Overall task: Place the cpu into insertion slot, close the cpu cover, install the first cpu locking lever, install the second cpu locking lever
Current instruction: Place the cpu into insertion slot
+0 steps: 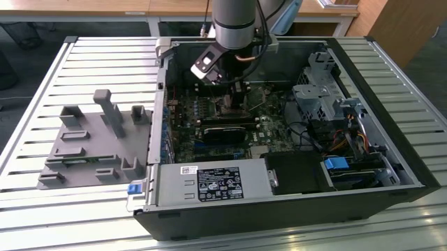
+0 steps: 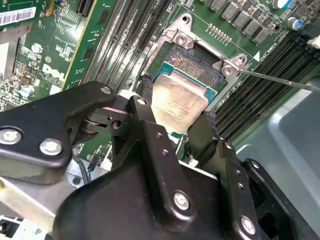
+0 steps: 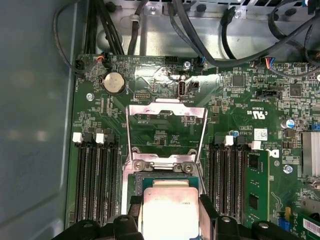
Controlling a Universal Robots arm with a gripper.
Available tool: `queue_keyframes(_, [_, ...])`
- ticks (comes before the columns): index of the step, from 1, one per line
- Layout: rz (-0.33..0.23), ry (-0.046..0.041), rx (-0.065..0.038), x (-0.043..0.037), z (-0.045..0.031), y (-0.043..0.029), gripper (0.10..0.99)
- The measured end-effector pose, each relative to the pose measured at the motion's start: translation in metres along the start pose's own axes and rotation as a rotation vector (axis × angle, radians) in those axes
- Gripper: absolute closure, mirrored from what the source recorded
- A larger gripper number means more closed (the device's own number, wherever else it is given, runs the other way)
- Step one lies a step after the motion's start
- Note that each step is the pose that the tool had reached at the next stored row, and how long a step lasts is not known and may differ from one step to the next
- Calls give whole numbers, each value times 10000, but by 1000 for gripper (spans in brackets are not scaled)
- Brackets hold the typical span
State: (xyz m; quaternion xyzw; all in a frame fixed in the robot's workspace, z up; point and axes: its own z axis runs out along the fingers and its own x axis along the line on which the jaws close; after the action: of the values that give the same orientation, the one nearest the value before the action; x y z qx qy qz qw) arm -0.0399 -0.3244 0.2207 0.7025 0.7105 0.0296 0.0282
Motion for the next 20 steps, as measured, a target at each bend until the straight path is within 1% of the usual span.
queue_keyframes(4, [4, 1, -1, 0, 34, -9, 553])
queue_keyframes(9, [6, 2, -1, 1, 55, -15, 553])
queue_keyframes(14, [123, -9, 0, 7, 89, -30, 553])
queue_keyframes(15, [169, -12, 14, 31, 161, -45, 553])
queue_keyframes(20, [245, -18, 19, 35, 182, -49, 553])
